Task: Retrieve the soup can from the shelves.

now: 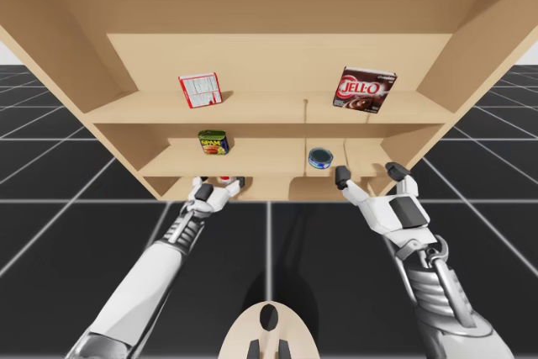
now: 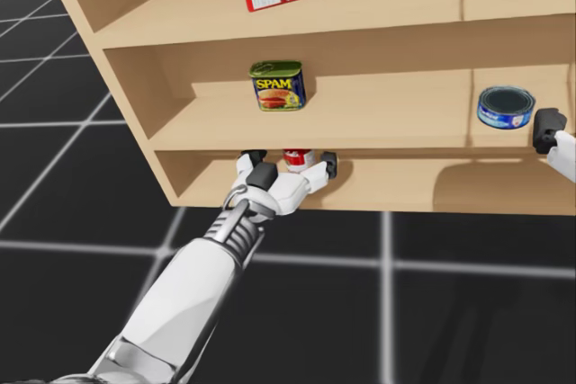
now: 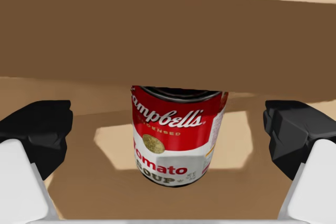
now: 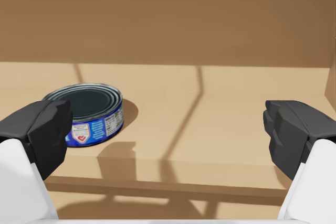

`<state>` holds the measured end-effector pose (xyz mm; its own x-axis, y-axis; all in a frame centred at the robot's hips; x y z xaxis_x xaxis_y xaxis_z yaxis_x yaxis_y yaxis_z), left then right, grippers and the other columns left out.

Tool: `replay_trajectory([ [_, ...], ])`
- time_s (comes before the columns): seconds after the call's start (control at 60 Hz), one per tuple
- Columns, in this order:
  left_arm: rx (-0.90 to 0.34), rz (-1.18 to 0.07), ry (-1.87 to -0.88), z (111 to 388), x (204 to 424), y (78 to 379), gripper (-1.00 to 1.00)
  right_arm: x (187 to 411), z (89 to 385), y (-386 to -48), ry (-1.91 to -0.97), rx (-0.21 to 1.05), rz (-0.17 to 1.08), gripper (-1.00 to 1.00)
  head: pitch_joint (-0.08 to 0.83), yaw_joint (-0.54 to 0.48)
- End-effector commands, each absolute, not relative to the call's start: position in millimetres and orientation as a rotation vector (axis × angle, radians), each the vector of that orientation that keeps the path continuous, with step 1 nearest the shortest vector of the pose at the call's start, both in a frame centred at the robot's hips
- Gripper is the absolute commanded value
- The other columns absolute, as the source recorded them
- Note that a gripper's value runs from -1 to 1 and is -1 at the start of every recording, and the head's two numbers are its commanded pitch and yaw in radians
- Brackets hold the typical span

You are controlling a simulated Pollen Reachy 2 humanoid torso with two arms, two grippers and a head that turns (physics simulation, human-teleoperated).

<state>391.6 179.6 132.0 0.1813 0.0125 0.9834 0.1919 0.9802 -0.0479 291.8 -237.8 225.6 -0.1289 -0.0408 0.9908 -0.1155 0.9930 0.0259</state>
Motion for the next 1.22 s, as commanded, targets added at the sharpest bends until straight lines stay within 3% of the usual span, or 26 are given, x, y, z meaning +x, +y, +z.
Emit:
replay_trajectory([
  [0.017, -0.312, -0.055, -1.319, 115.8, 396.8, 128.7, -1.0, 291.2, 225.0, -236.3, -1.7, 0.124, 0.053, -1.0, 0.595, 0.23],
  [0.05, -0.321, -0.054, -1.306, 114.5, 397.2, 127.3, -0.96, 291.2, 225.1, -236.6, -1.701, 0.124, 0.052, -1.0, 0.595, 0.23],
  [0.067, -0.319, -0.053, -1.307, 114.2, 397.0, 127.0, -0.83, 291.2, 225.2, -236.6, -1.701, 0.124, 0.052, -1.0, 0.596, 0.23],
  [0.1, -0.332, -0.055, -1.298, 113.3, 395.6, 125.8, 0.92, 291.2, 225.2, -236.8, -1.701, 0.124, 0.051, -1.0, 0.597, 0.23],
  [0.133, -0.341, -0.058, -1.295, 113.1, 394.8, 125.6, 1.0, 291.2, 225.1, -236.9, -1.701, 0.124, 0.051, -1.0, 0.597, 0.23],
  [0.333, -0.391, -0.063, -1.295, 116.8, 393.1, 127.7, 1.0, 291.6, 224.5, -236.5, -1.697, 0.127, 0.049, -1.0, 0.596, 0.23],
  [0.65, -0.452, -0.077, -1.466, 143.5, 377.1, 139.1, 1.0, 292.5, 224.3, -236.4, -1.699, 0.125, 0.043, -1.0, 0.591, 0.23],
  [0.917, -0.432, -0.1, -1.483, 150.4, 342.4, 155.2, 1.0, 293.4, 223.8, -235.8, -1.7, 0.125, 0.043, -1.0, 0.581, 0.23],
  [1.217, -0.426, -0.1, -1.424, 147.6, 278.6, 193.1, 1.0, 293.4, 224.3, -235.5, -1.678, 0.125, 0.054, -1.0, 0.578, 0.24],
])
